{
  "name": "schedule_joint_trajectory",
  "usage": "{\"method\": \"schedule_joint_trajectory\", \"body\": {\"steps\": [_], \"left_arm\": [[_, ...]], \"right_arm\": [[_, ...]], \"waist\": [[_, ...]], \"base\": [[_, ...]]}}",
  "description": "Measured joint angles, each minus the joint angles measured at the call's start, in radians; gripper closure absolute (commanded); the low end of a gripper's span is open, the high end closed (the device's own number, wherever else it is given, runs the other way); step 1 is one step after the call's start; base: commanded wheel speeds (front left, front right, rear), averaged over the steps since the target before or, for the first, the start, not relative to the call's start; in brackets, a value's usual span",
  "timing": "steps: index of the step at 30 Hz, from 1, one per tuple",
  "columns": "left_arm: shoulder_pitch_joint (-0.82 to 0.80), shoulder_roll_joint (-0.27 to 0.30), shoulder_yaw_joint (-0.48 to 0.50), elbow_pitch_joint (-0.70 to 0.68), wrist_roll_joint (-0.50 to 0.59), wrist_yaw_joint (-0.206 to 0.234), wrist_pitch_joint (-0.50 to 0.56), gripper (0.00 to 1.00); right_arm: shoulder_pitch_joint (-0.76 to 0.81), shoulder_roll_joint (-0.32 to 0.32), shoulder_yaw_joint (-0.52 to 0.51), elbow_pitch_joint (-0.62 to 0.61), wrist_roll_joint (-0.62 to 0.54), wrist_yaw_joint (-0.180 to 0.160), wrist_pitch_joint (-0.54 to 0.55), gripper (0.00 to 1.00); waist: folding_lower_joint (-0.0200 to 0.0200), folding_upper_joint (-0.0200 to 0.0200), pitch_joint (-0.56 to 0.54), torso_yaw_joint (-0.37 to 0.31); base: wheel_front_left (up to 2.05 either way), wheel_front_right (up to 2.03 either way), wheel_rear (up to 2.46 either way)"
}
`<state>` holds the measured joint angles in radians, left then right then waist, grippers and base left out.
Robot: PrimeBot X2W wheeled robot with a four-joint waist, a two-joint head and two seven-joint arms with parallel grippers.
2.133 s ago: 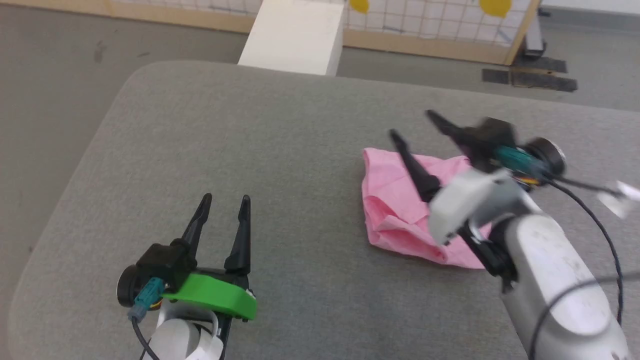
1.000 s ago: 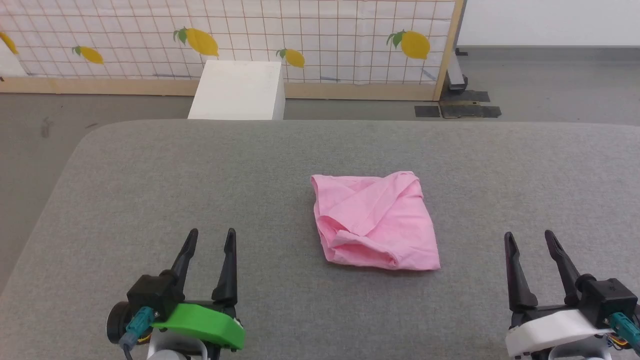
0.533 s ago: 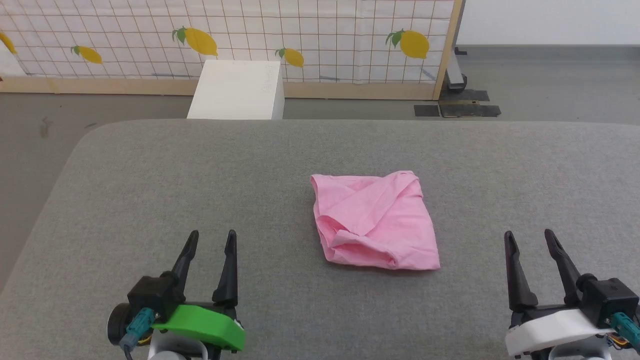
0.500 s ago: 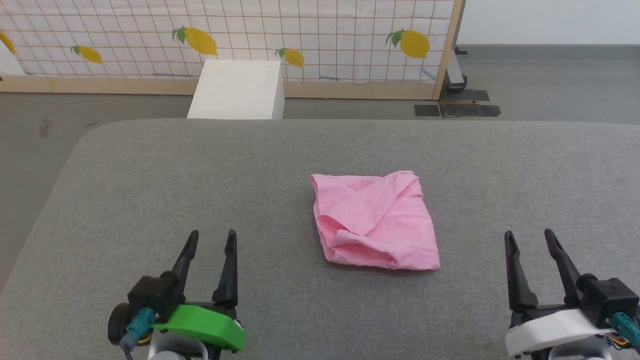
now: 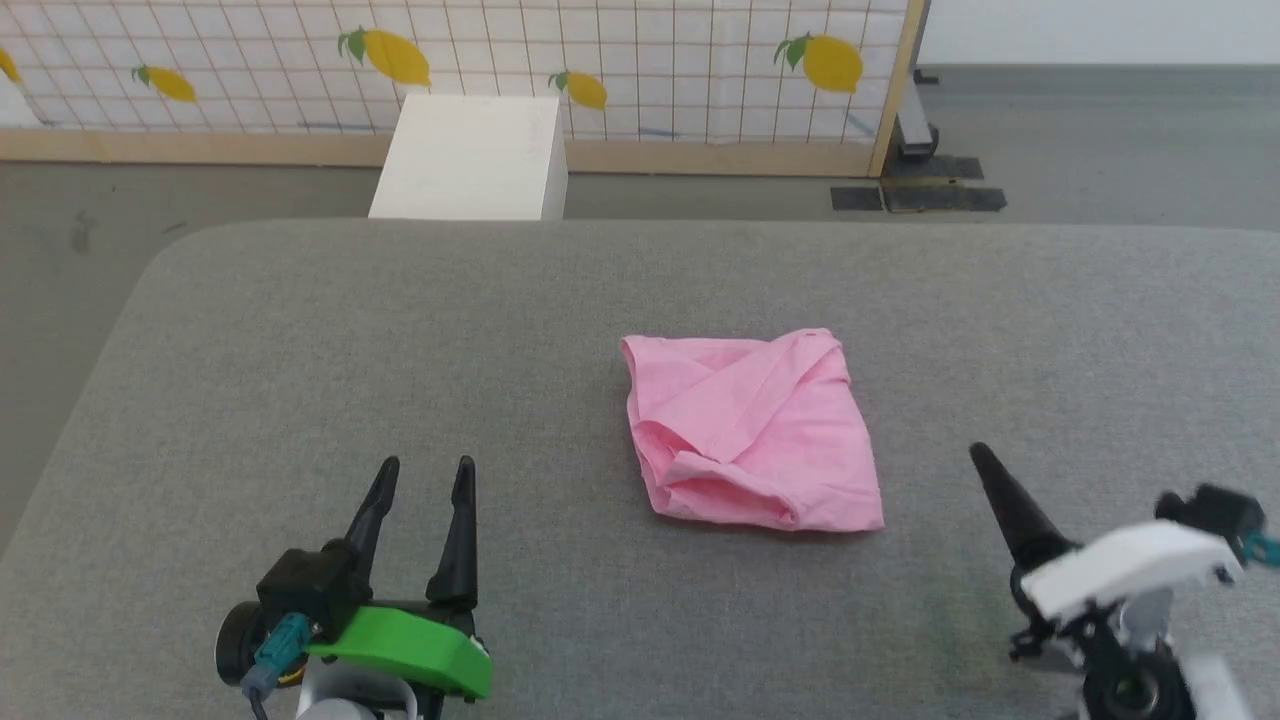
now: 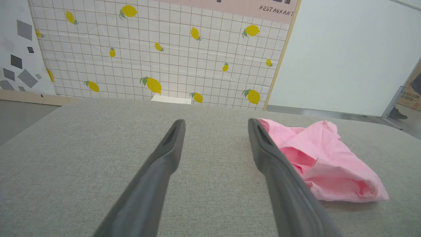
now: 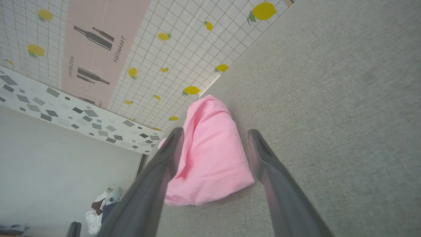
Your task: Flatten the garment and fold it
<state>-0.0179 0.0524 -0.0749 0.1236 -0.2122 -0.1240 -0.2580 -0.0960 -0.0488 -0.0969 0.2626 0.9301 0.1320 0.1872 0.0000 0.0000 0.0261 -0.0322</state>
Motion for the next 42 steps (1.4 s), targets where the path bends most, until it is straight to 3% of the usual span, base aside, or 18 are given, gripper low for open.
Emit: {"method": "schedule_joint_trajectory", "body": {"steps": [4, 10, 20, 27, 28, 31, 37, 42], "left_arm": [[-0.014, 0.000, -0.009, -0.004, 0.001, 0.000, 0.000, 0.00], [-0.051, 0.000, -0.028, -0.014, 0.003, 0.000, 0.000, 0.00], [-0.092, 0.000, -0.036, -0.024, 0.003, 0.000, 0.000, 0.00], [-0.097, 0.000, -0.037, -0.022, 0.001, 0.000, 0.000, 0.00], [-0.097, 0.000, -0.037, -0.022, 0.001, 0.000, 0.000, 0.00], [-0.097, 0.000, -0.036, -0.021, 0.001, 0.000, 0.000, 0.00], [-0.097, 0.000, -0.033, -0.022, 0.001, 0.000, 0.000, 0.00], [-0.096, 0.000, -0.030, -0.027, 0.002, 0.000, 0.000, 0.00]], "right_arm": [[-0.141, -0.001, -0.082, 0.178, 0.082, 0.000, 0.237, 0.00], [-0.348, -0.021, -0.184, 0.420, -0.008, 0.000, 0.454, 0.00], [-0.530, -0.021, -0.214, 0.609, -0.245, 0.000, 0.569, 0.00], [-0.583, -0.008, -0.201, 0.631, -0.273, 0.000, 0.612, 0.01], [-0.586, -0.008, -0.189, 0.632, -0.269, 0.000, 0.624, 0.36], [-0.588, -0.006, -0.140, 0.635, -0.241, 0.000, 0.643, 1.00], [-0.587, -0.003, -0.065, 0.607, -0.244, 0.000, 0.639, 1.00], [-0.586, -0.007, 0.037, 0.527, -0.365, 0.000, 0.610, 1.00]], "waist": [[0.0000, 0.0000, 0.023, 0.009], [0.0000, 0.0000, 0.059, 0.038], [0.0000, 0.0000, 0.119, 0.112], [0.0001, 0.0000, 0.141, 0.153], [0.0000, 0.0000, 0.142, 0.156], [0.0001, 0.0000, 0.142, 0.162], [0.0001, 0.0000, 0.138, 0.152], [0.0001, 0.0000, 0.138, 0.123]], "base": [[0.00, 0.00, 0.00], [0.00, 0.00, 0.00], [0.00, 0.00, 0.00], [0.00, 0.00, 0.00], [0.00, 0.00, 0.00], [0.00, 0.00, 0.00], [0.00, 0.00, 0.00], [0.00, 0.00, 0.00]]}}
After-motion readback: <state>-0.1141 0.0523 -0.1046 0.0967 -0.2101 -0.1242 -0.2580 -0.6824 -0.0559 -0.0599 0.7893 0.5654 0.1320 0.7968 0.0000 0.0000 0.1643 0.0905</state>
